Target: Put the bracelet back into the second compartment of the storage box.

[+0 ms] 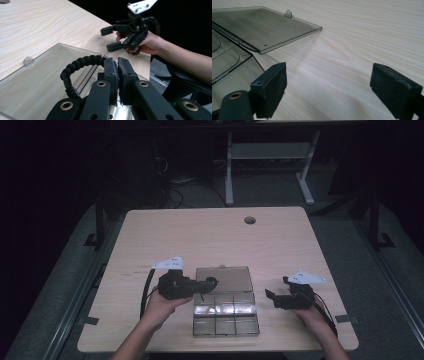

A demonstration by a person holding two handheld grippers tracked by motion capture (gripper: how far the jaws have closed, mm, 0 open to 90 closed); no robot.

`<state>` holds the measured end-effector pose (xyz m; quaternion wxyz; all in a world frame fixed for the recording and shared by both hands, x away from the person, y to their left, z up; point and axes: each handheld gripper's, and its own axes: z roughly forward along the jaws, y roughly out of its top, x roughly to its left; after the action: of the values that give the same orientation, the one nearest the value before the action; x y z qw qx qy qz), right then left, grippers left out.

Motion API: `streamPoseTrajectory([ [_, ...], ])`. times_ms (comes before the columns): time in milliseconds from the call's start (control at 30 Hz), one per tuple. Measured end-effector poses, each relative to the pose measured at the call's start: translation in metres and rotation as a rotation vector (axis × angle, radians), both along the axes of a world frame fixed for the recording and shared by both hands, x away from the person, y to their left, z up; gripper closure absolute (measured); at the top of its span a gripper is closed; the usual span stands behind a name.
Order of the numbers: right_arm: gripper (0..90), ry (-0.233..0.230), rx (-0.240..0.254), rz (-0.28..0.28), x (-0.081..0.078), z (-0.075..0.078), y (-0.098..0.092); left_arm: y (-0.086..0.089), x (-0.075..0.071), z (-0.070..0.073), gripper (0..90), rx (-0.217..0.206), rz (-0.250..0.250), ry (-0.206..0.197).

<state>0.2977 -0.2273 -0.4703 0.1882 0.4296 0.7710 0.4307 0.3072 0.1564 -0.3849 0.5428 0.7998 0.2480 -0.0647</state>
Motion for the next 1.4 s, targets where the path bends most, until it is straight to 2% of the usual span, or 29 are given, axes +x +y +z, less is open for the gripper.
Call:
streamPoseTrajectory([
  [100, 13.6, 0.002, 0.001, 0.002, 0.0, 0.0, 0.0, -0.008, 0.001, -0.001, 86.5, -0.007, -0.026, 0.008],
  [233, 13.6, -0.001, 0.003, 0.001, 0.0, 0.0, -0.001, -0.018, 0.001, -0.005, 86.5, 0.005, -0.067, 0.017],
  [367, 13.6, -0.001, 0.005, -0.004, 0.0, 0.0, -0.002, -0.023, 0.0, -0.009, 86.5, -0.023, -0.081, 0.021],
  [667, 13.6, 0.004, -0.003, -0.002, 0.001, -0.001, -0.001, -0.033, -0.004, -0.025, 86.5, 0.02, -0.131, 0.044],
  [833, 13.6, 0.006, -0.003, -0.001, 0.001, -0.002, -0.001, -0.036, -0.004, -0.031, 86.4, 0.029, -0.141, 0.061],
  [1067, 13.6, 0.006, -0.005, 0.001, 0.001, -0.002, 0.0, -0.041, 0.001, -0.045, 86.3, 0.065, -0.144, 0.09],
  [1400, 13.7, 0.007, -0.008, 0.001, 0.002, -0.003, 0.0, -0.047, 0.006, -0.057, 86.3, 0.137, -0.123, 0.068],
])
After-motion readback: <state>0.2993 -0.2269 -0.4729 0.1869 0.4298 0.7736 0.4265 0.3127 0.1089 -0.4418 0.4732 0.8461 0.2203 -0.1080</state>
